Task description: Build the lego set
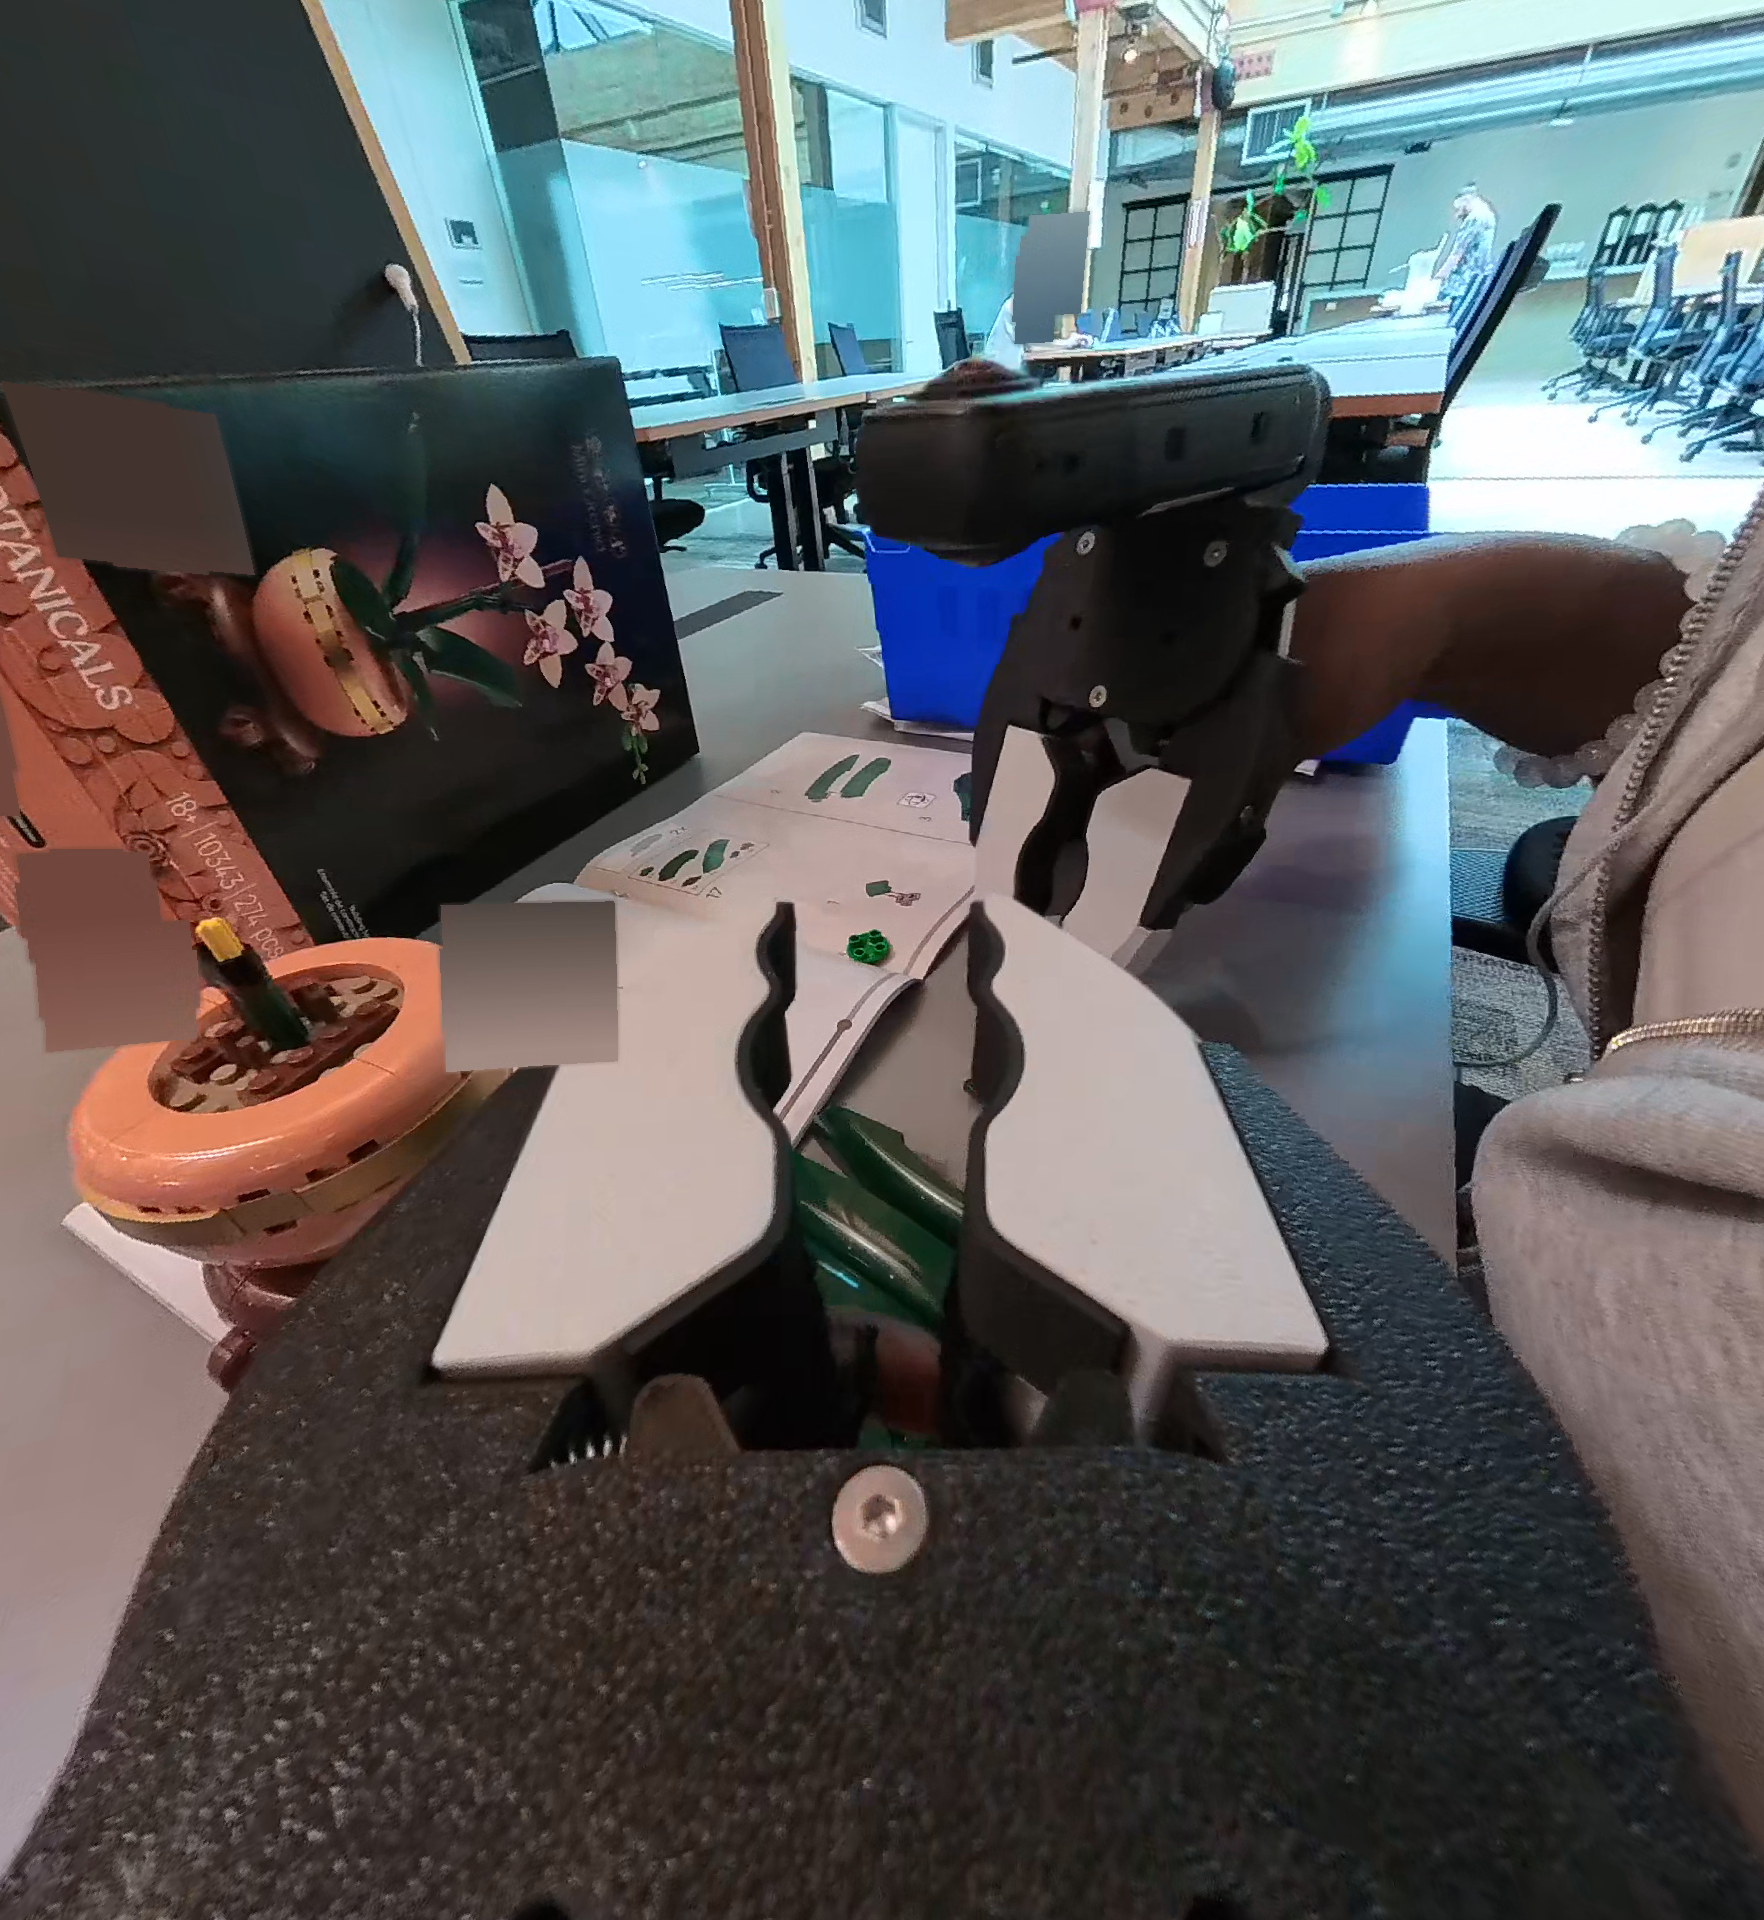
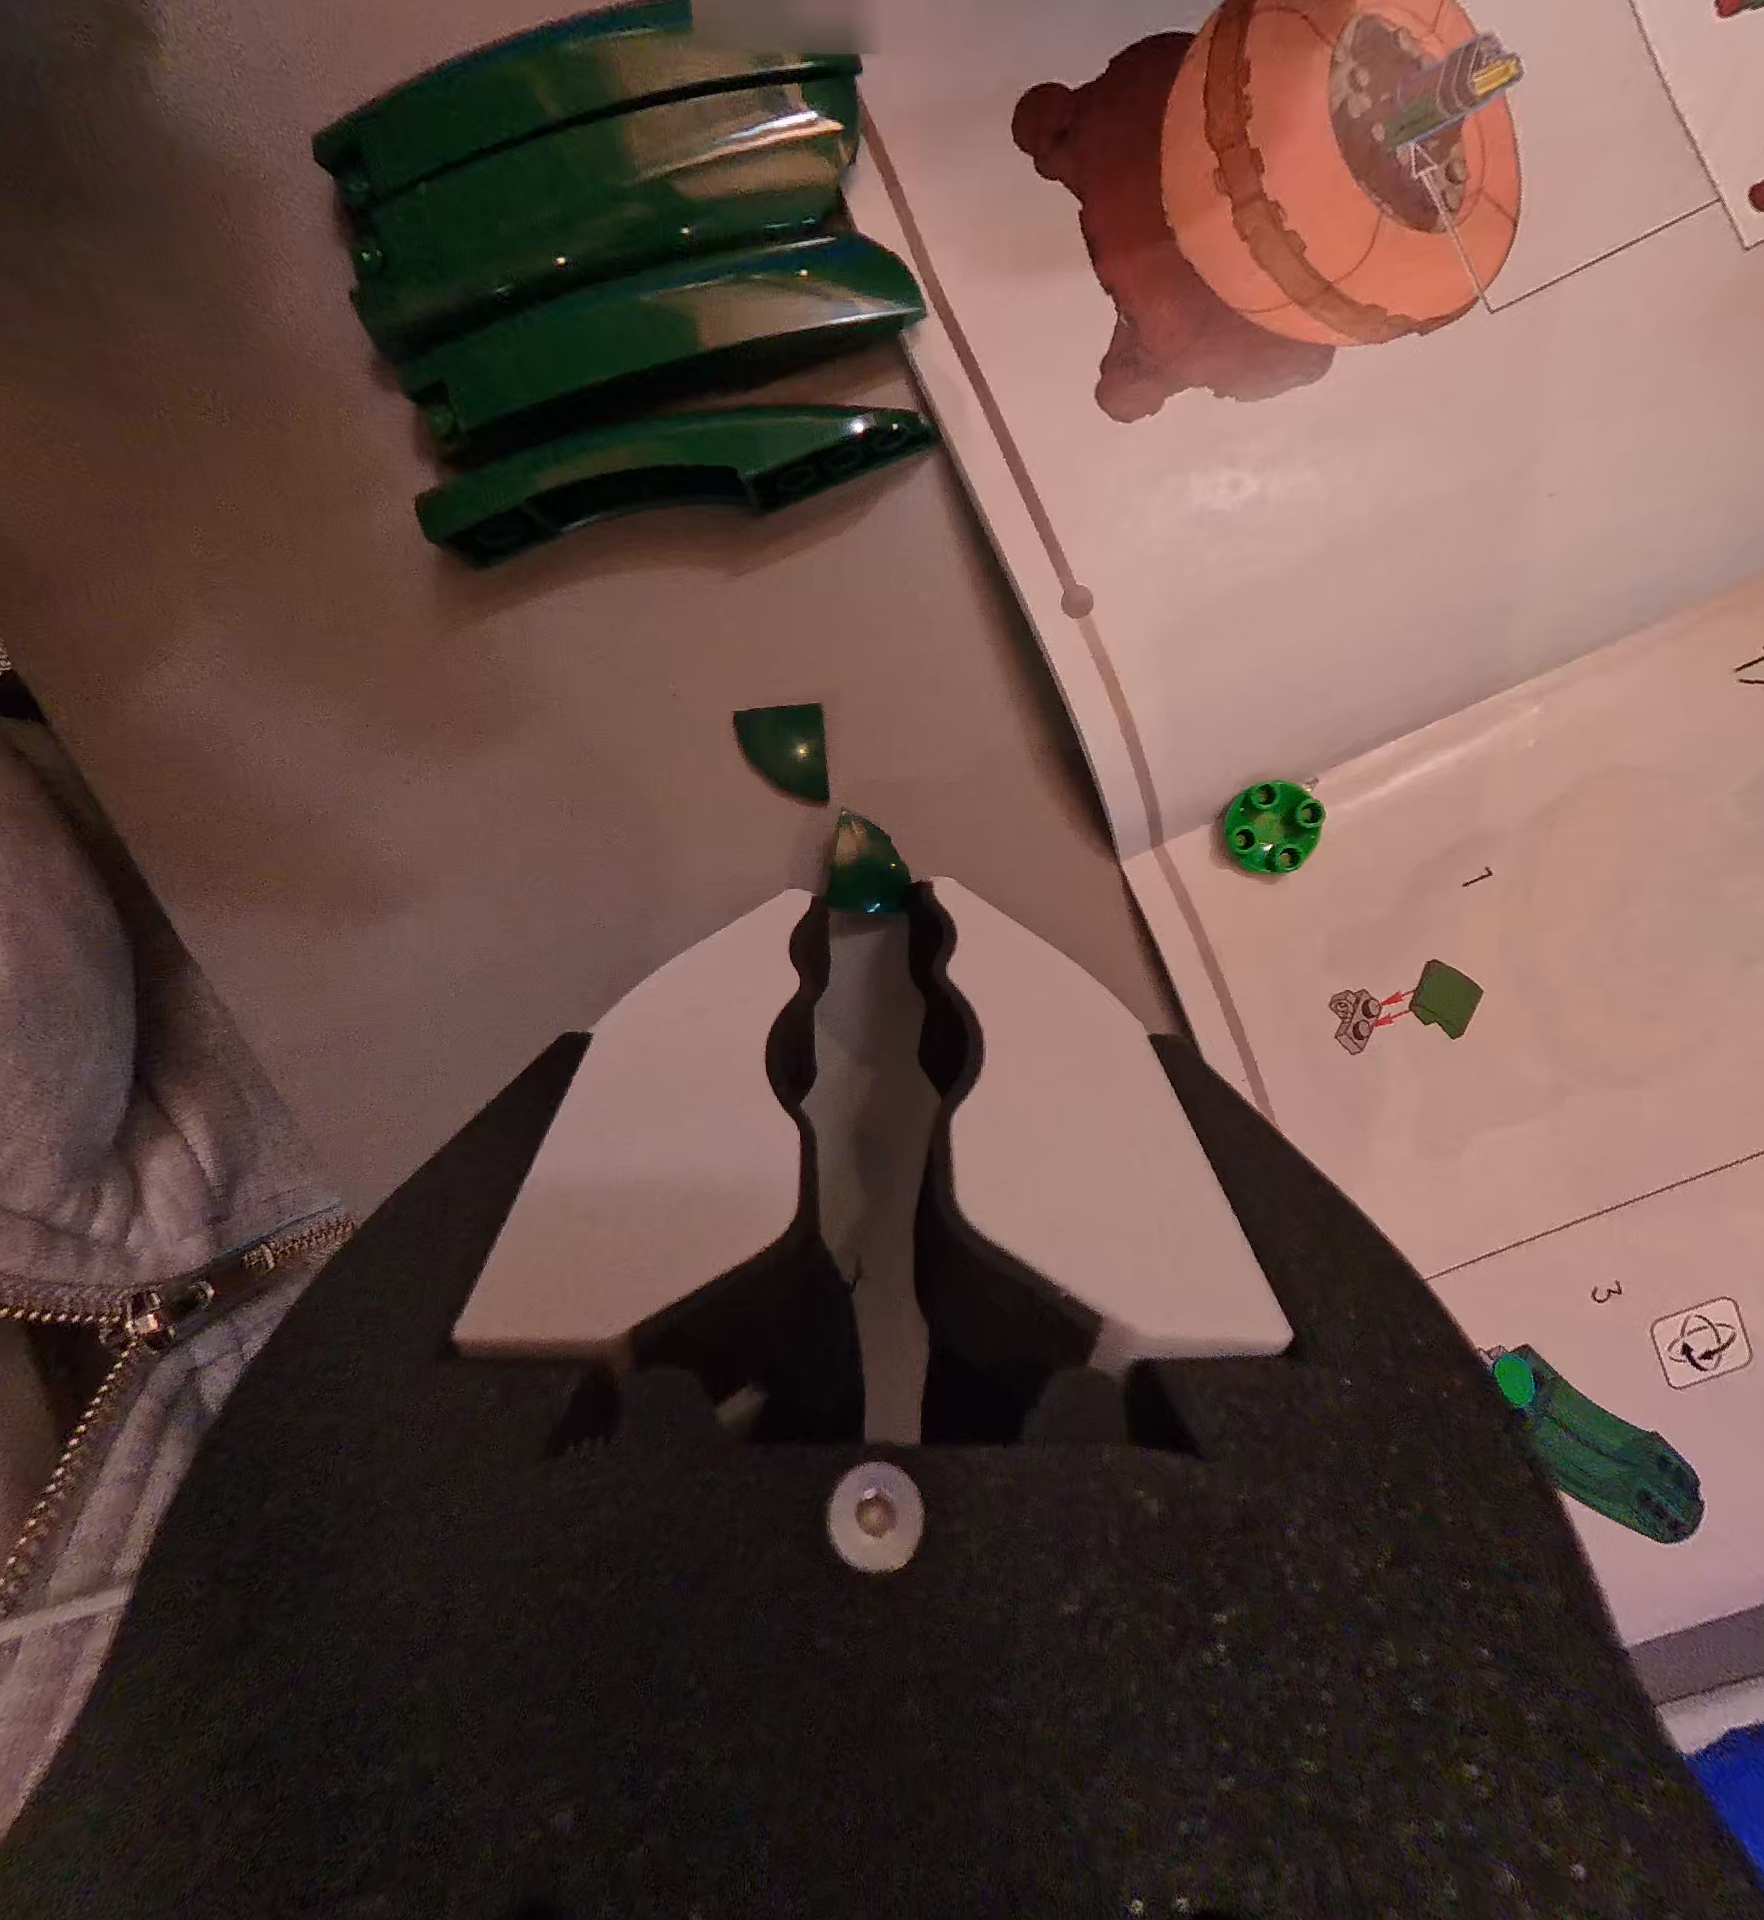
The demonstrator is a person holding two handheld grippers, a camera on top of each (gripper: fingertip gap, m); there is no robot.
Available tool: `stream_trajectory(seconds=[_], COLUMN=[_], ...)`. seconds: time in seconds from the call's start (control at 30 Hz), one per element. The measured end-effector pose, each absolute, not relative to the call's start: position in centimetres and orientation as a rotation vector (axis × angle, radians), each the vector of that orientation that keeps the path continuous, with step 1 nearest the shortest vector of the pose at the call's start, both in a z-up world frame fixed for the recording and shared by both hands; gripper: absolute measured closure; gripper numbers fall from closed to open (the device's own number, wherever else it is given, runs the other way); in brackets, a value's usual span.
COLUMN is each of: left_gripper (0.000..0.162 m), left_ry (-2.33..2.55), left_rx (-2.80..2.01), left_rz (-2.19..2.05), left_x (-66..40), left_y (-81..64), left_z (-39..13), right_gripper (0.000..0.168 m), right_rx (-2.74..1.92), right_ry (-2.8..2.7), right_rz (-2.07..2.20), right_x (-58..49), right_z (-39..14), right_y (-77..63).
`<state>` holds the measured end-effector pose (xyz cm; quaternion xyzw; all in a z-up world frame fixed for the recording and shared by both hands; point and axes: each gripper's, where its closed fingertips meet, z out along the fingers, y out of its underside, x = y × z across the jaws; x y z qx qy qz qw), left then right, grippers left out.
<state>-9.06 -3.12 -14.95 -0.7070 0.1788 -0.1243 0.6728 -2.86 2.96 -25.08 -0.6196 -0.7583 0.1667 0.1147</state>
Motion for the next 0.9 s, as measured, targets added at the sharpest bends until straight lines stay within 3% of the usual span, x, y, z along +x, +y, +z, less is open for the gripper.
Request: stream_trajectory(seconds=[0.2,0.33,0.53,0.63,0.77,0.9], left_gripper=[0.131,0.131,0.132,0.132,0.133,0.129], left_ry=[0.4,0.399,0.394,0.402,0.313,0.182], left_rx=[-1.599,-1.6,-1.6,-1.599,-1.548,-1.424], left_rz=[-0.288,-0.279,-0.268,-0.255,-0.239,-0.252], left_x=[-9.1,-9.1,-9.2,-9.1,-9.7,-11.1], left_y=[-3.0,-3.0,-2.8,-2.5,-1.5,-0.9], left_z=[-15.3,-15.2,-15.1,-14.9,-13.7,-11.3], right_gripper=[0.152,0.14,0.135,0.133,0.117,0.083], right_rx=[-1.804,-1.792,-1.761,-1.636,-1.287,-0.952], right_ry=[-2.216,-2.207,-2.092,-1.888,-1.454,-1.136], right_rz=[0.503,0.53,0.677,0.839,1.076,1.079], right_x=[-3.1,-3.1,-3.6,-4.6,-4.7,-2.4], right_z=[-25.2,-25.1,-23.6,-20.5,-12.8,-7.7], right_y=[2.8,2.7,3.0,4.0,5.7,7.1])
